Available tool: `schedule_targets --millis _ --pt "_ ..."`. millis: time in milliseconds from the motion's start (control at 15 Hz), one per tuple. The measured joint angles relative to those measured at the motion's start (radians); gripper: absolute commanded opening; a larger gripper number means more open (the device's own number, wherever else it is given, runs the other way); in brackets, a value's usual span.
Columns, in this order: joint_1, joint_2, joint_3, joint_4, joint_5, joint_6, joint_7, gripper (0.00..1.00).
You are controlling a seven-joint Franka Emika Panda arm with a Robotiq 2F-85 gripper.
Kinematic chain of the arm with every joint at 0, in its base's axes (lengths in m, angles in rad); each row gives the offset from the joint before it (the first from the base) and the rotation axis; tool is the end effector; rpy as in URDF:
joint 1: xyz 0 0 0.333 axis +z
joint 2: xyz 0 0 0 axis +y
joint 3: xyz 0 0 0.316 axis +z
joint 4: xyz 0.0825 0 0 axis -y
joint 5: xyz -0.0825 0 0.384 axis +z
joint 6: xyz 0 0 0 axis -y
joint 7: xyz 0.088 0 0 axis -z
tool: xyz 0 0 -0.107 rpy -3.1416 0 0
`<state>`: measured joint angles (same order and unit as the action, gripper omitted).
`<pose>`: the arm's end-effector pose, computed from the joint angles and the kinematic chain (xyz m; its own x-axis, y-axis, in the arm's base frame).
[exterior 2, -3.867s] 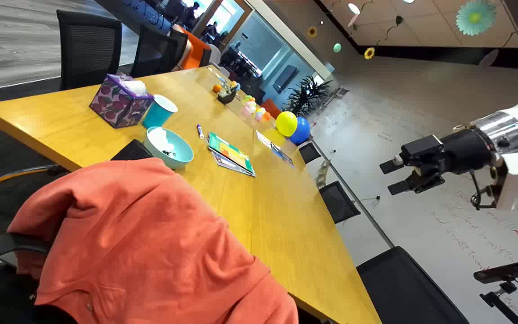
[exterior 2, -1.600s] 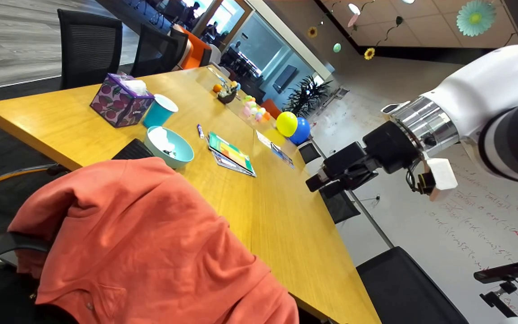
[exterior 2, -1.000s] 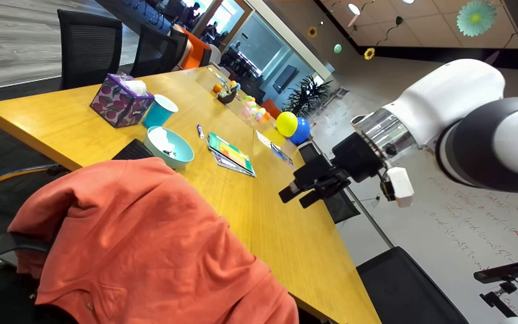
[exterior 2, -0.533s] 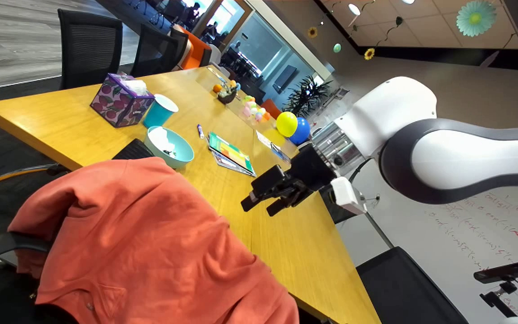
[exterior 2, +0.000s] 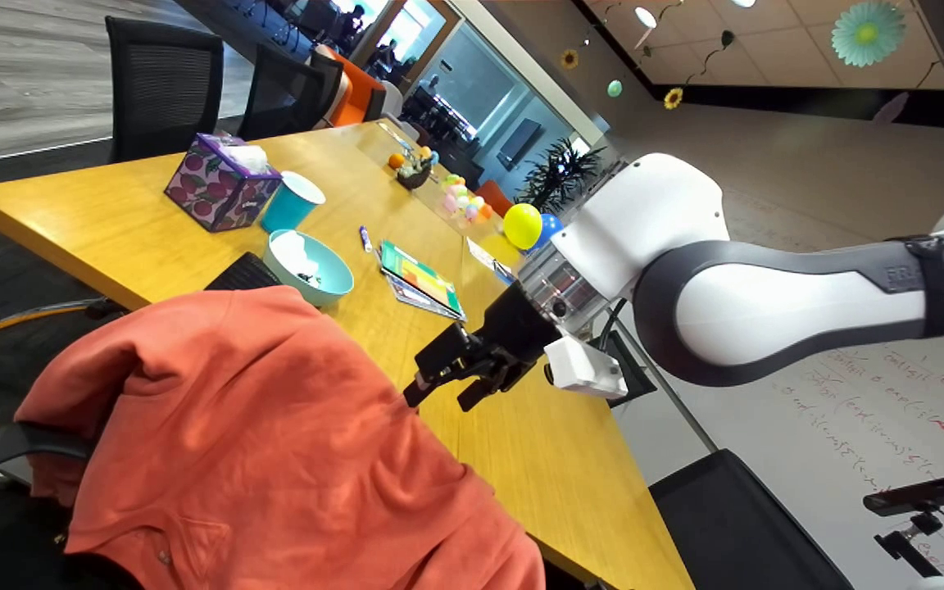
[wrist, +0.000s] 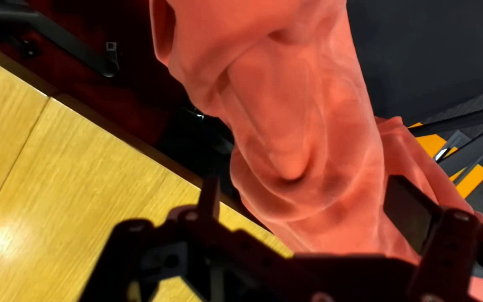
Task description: Pick the cloth and put it on the table
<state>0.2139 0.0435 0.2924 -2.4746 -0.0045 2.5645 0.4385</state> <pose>0.4198 0.2335 0.2796 0.9967 0.0703 0.0395 0.0714 -0.9970 -0.0294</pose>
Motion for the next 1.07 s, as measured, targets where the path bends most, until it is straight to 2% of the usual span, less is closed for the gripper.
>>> schedule_targets --millis 133,200,400,533,867,1067 --pt "0.005 0.028 -0.005 0.015 -0.007 0.002 0.000 1.00" --pt "0.007 0.040 -0.007 0.022 -0.009 0.002 0.000 0.79" --pt "0.017 0.067 -0.019 0.039 -0.013 0.004 0.000 0.59" --pt "0.025 0.079 -0.029 0.047 -0.013 0.008 0.000 0.41" --pt "0.033 0.090 -0.037 0.056 -0.013 0.015 0.000 0.03" --pt "0.033 0.090 -0.039 0.058 -0.013 0.018 0.000 0.00"
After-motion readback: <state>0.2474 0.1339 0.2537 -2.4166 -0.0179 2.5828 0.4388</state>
